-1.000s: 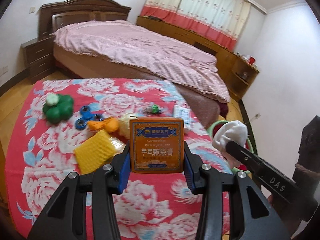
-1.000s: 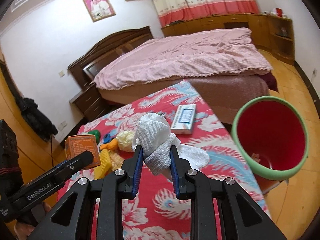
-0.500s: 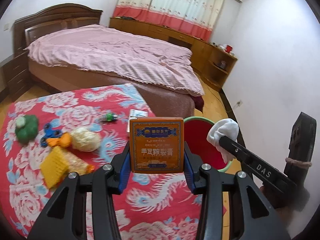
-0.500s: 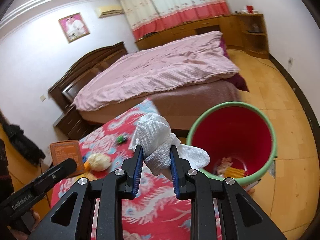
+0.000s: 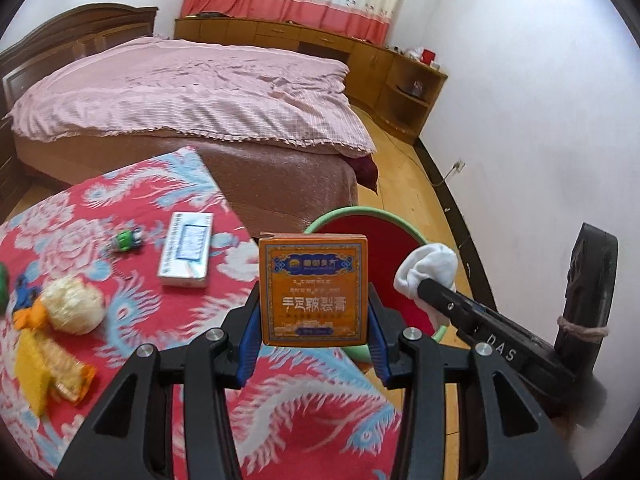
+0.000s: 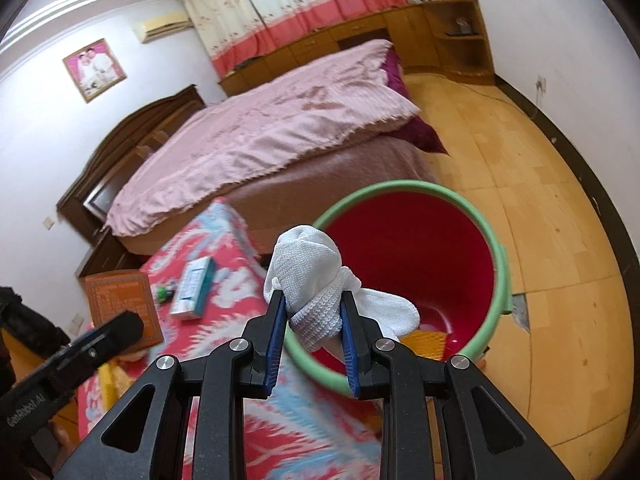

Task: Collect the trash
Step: 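Carry the orange box and white cloth over the red bucket and open both tools, then move both open tools back over the remaining trash on the table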

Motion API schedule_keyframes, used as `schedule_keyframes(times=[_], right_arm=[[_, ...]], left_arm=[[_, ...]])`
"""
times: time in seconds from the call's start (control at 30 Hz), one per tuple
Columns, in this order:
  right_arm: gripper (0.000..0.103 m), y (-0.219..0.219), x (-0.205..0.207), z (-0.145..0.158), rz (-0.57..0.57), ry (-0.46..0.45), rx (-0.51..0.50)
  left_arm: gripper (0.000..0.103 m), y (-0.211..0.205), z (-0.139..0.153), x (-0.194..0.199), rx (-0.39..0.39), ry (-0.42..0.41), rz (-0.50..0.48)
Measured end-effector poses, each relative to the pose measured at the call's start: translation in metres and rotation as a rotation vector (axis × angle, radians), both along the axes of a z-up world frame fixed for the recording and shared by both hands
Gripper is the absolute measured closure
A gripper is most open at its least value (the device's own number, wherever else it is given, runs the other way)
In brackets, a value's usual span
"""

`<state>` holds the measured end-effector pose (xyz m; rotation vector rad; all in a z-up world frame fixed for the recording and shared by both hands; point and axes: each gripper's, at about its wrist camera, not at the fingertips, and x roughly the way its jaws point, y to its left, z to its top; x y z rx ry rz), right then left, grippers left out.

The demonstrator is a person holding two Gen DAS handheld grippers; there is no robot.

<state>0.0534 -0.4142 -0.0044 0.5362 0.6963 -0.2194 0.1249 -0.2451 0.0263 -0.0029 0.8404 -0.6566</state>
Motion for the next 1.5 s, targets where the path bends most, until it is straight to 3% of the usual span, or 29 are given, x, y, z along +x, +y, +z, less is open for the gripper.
schedule_keyframes(times=[0.27,0.5,0.63,0.73,0.83,1.1,1.5], right_arm=[[0.076,-0.036,0.007,-0.036,-0.054,0.064,0.048],[0.072,-0.055,0.006,-0.049,-0.093,0.067,0.063],[0.071,-0.061,0.007,-0.053,-0.102,0.065,0.07],[0.064,-0.065,0.008,-0.056,-0.105,0.065,0.079],[0.059,-0.067,0.007,-0.055,-0.109,0.058,0.09],[0.057,-0.066,-0.002,-0.045,-0.112,0.034,0.088],[0.055,-0.034,-0.018,-0.017,-0.064,-0.017,0.061]], left_arm=[[0.057,-0.047,-0.037,0.024,0.042,0.074,-0.059],[0.057,-0.075,-0.068,0.038,0.08,0.137,-0.075],[0.057,-0.083,-0.075,0.041,0.099,0.132,-0.073],[0.05,-0.088,-0.075,0.041,0.125,0.111,-0.073],[0.05,-0.092,-0.074,0.04,0.125,0.1,-0.076],[0.05,-0.084,-0.068,0.04,0.102,0.118,-0.058],[0.05,-0.038,-0.043,0.024,0.045,0.106,0.015]])
